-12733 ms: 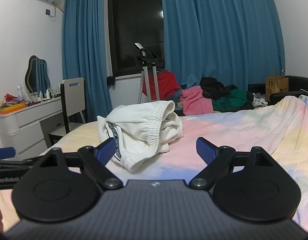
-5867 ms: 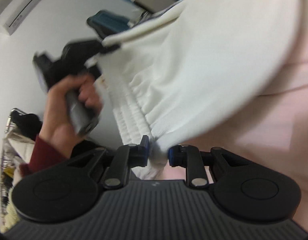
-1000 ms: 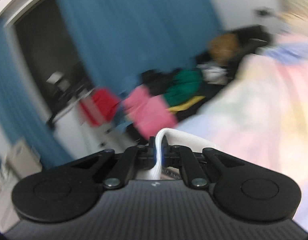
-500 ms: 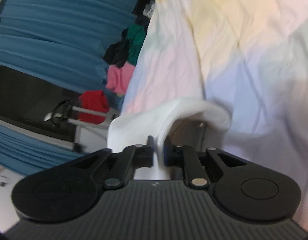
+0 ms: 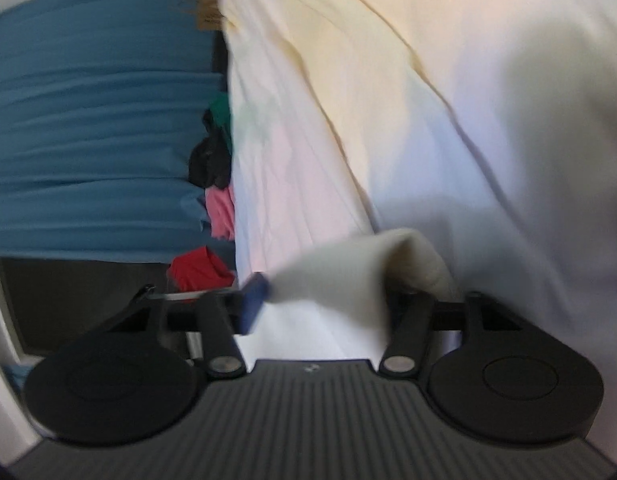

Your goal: Fold clothes

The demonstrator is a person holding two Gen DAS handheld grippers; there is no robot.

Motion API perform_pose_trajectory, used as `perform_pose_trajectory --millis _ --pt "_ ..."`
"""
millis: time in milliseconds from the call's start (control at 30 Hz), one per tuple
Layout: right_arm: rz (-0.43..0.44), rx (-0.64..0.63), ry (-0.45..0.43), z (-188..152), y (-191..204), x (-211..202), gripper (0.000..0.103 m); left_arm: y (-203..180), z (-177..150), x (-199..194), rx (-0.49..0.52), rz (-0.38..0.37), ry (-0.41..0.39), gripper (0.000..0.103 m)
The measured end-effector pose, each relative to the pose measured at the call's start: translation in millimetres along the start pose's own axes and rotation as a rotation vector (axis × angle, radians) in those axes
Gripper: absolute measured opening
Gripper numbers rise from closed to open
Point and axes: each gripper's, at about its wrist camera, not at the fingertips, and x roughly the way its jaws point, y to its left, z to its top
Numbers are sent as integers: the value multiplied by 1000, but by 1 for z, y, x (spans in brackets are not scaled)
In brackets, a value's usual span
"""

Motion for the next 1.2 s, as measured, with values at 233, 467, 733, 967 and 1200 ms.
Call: perform_pose_trajectory --millis 233,467,733,967,1200 --pt "132 -501 -321 4 73 -54 9 -22 0 -2 97 -96 -65 12" --pt "-187 -530 -436 6 46 -84 9 -26 -6 9 141 -77 -4 14" --pt "-300 -214 -287 34 -16 -79 9 -24 -12 11 138 -64 29 16" --pt "-213 -474 -491 13 39 -123 8 -23 -9 1 119 -114 13 17" --pt "-456 -461 -502 18 15 -123 8 -16 -4 -4 62 -119 102 25"
